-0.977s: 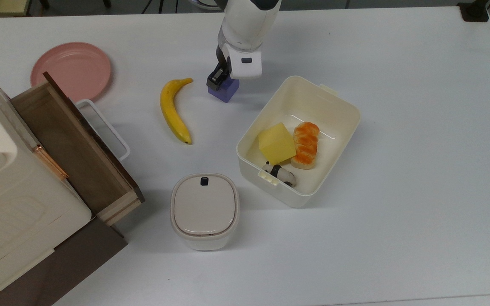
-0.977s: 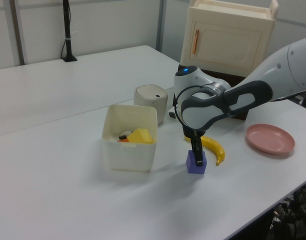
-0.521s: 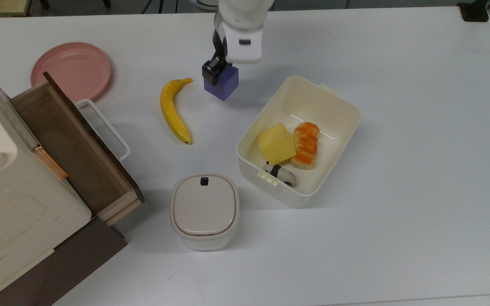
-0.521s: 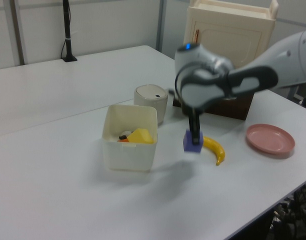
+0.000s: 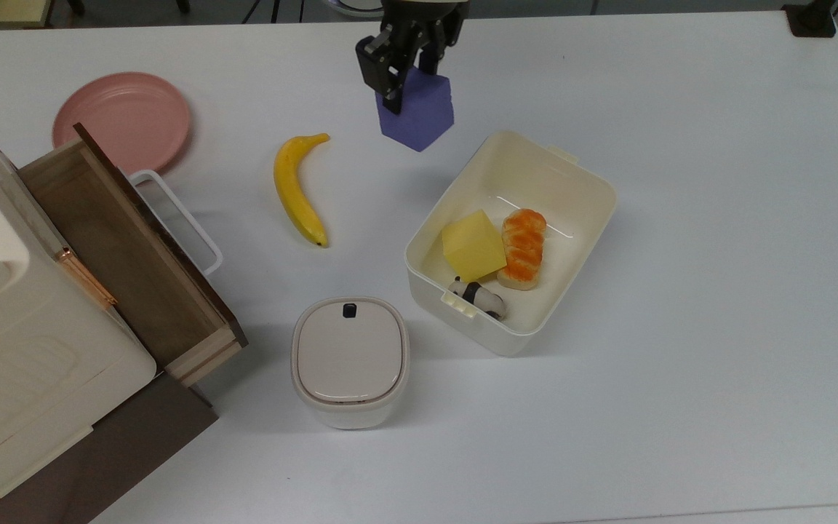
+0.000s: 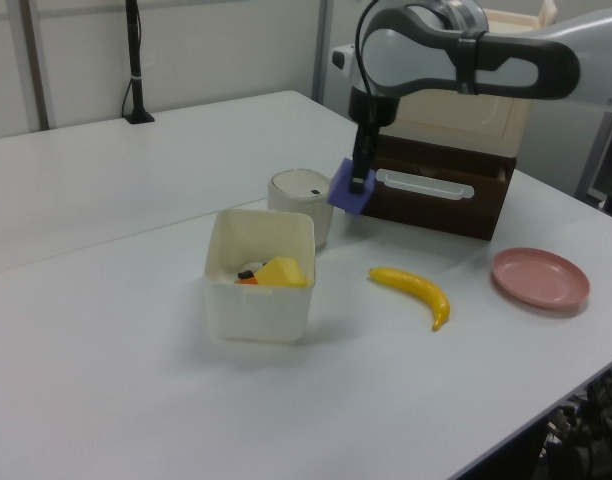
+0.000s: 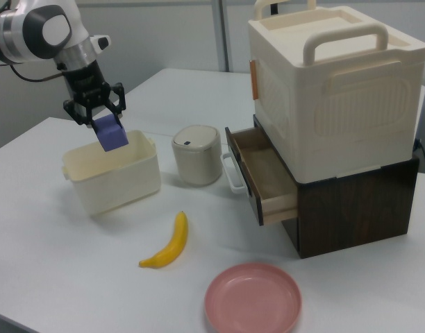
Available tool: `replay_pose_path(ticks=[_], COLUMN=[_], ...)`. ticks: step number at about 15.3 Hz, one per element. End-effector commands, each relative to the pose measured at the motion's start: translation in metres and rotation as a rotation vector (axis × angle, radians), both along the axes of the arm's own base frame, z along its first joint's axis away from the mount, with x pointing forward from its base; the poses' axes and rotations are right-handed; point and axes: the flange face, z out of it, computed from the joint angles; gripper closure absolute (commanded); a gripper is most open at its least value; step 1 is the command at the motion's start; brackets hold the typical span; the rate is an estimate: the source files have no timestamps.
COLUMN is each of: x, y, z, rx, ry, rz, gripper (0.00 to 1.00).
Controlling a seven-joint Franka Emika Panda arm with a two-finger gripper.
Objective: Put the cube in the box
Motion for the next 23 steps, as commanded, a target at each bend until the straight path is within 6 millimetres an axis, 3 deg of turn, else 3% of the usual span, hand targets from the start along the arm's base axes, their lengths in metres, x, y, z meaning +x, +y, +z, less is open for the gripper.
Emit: replay_pose_path(ticks=[1, 3, 5, 6, 7, 8, 11, 14, 15, 17, 20, 23], x=[0.037, 0.057, 0.065, 0.066, 0.068, 0.07, 0.071, 0.064, 0.063, 0.053, 0.033, 0.018], y=[0.06, 0.086, 0.115, 0.128, 0.133, 0.134, 0.133, 0.119, 0.104, 0.046, -0.022, -0.077], z=[-0.037, -0.068, -0.102, -0.119, -0.129, -0.135, -0.134, -0.092, -0.079, -0.045, -0.013, 0.003], rx=[0.001, 0.005, -0.021, -0.039, -0.051, -0.054, -0.05, -0.02, -0.02, -0.032, -0.06, -0.005], ry=[0.013, -0.014, -0.038, -0.046, -0.054, -0.059, -0.068, -0.105, -0.103, -0.049, 0.029, 0.077], rz=[-0.062, -0.114, -0.127, -0.146, -0.165, -0.174, -0.189, -0.217, -0.246, -0.356, -0.501, -0.61], gripper=[0.57, 0.55, 0.37, 0.34, 0.25, 0.0, 0.0, 0.0, 0.0, 0.0, 0.0, 0.0])
